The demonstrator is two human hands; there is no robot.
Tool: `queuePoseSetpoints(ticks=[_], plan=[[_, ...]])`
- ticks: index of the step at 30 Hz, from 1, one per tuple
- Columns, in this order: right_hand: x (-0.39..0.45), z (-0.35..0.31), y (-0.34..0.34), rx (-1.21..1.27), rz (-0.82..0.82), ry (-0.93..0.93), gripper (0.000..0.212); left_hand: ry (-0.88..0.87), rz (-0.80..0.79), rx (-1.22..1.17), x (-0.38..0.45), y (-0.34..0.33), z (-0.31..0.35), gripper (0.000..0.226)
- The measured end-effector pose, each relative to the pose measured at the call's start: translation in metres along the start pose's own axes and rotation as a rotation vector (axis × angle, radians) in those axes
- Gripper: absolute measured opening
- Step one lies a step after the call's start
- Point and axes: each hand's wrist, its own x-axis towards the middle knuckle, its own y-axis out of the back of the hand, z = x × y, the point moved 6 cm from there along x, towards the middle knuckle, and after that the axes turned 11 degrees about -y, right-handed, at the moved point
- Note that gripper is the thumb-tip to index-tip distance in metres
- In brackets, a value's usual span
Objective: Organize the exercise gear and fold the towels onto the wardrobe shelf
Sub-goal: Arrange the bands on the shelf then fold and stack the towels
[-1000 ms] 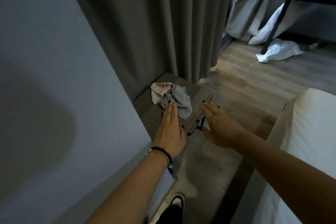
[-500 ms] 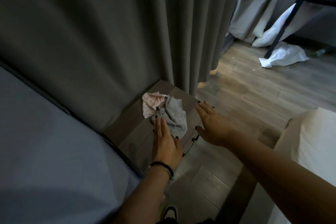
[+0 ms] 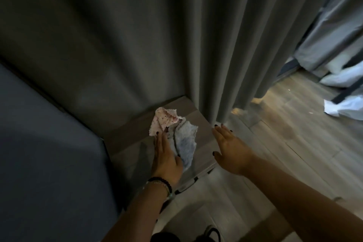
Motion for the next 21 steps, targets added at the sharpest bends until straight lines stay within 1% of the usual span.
queuePoseSetpoints(ticks=[3, 6, 7, 10, 13, 17, 19, 21], plan=[[0.013, 0.006, -0.009, -0.025, -0.033, 0.057, 0.078, 0.028, -0.018, 0.018, 0.0, -0.024, -0.013, 0.102], [0.026, 0.008, -0.025, -0.04, -0.069, 0.109, 0.077, 0.157, -0.07, 0.082, -0.004, -0.044, -0.033, 0.096], [0.031, 0.009, -0.031, -0.034, -0.068, 0.118, 0.077, 0.174, -0.081, 0.113, -0.004, -0.051, -0.041, 0.096], [0.046, 0.011, -0.051, -0.02, -0.079, 0.148, 0.077, 0.169, -0.124, 0.209, -0.003, -0.07, -0.066, 0.099], [0.06, 0.011, -0.077, -0.019, -0.102, 0.172, 0.077, 0.196, -0.235, 0.408, -0.004, -0.088, -0.089, 0.085], [0.075, 0.01, -0.114, 0.011, -0.118, 0.199, 0.076, 0.189, -0.324, 0.462, 0.0, -0.116, -0.115, 0.073], [0.08, 0.009, -0.129, 0.036, -0.111, 0.216, 0.077, 0.156, -0.355, 0.477, 0.002, -0.127, -0.127, 0.069], [0.083, 0.009, -0.141, 0.038, -0.113, 0.23, 0.076, 0.109, -0.364, 0.577, 0.002, -0.133, -0.137, 0.067]])
